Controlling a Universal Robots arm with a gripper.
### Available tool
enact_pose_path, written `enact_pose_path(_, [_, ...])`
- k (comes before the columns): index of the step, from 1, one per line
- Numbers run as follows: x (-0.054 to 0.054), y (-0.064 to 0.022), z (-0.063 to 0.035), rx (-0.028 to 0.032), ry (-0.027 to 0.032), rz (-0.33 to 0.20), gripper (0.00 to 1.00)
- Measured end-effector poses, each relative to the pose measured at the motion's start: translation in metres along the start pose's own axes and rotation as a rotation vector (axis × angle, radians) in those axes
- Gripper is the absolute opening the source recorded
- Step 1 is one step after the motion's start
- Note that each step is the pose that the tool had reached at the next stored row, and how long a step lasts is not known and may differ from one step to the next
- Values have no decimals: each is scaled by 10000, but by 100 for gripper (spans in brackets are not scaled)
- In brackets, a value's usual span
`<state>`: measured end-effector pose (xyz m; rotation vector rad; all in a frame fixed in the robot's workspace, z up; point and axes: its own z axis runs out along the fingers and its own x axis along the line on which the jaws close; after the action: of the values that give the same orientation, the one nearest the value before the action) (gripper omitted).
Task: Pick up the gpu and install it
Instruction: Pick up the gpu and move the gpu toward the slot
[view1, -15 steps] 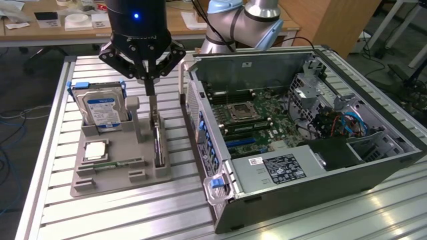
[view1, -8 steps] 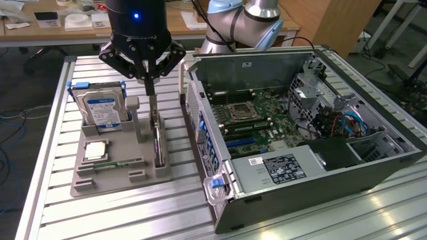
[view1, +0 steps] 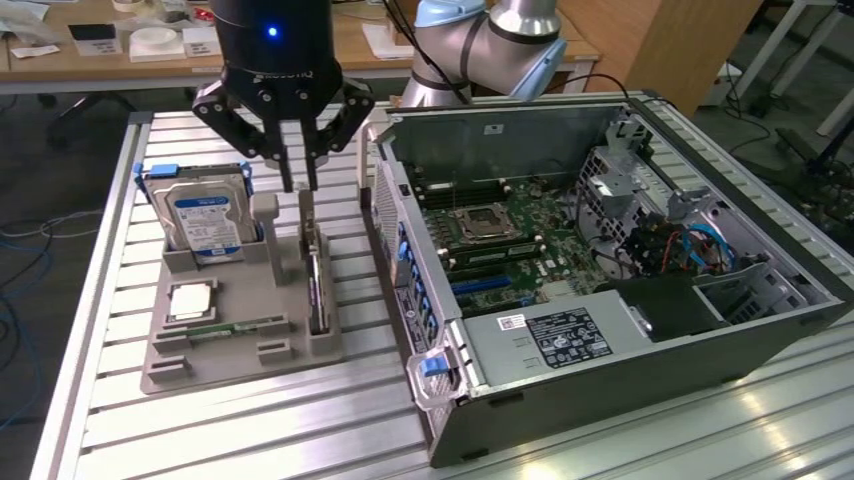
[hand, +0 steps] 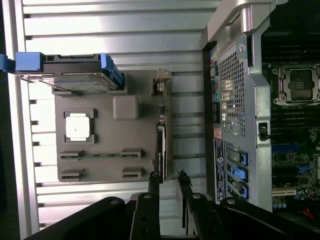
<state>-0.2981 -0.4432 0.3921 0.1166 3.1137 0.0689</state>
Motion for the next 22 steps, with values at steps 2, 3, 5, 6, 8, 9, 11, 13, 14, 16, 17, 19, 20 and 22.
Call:
enact_pose_path(2, [0,0,0,0,0,0,35])
enact_pose_path(3, [0,0,0,0,-1,0,35])
enact_pose_path(5, [0,0,0,0,0,0,41])
enact_pose_path(6, [0,0,0,0,0,0,47])
enact_pose_path(8, [0,0,0,0,0,0,47])
enact_pose_path(9, [1,-3,61,1,1,0,47])
enact_pose_path(11, [1,-3,62,1,0,0,47])
enact_pose_path(13, [1,-3,62,0,0,0,47])
enact_pose_path(14, [2,-3,62,1,0,0,47])
enact_pose_path(16, [2,-3,79,-19,-2,2,47])
enact_pose_path(17, [3,-4,97,-28,0,2,47])
enact_pose_path(19, [3,-6,131,-38,3,1,47])
enact_pose_path(20, [4,-7,149,-42,4,2,47])
enact_pose_path(22, [4,-8,183,-72,5,2,47])
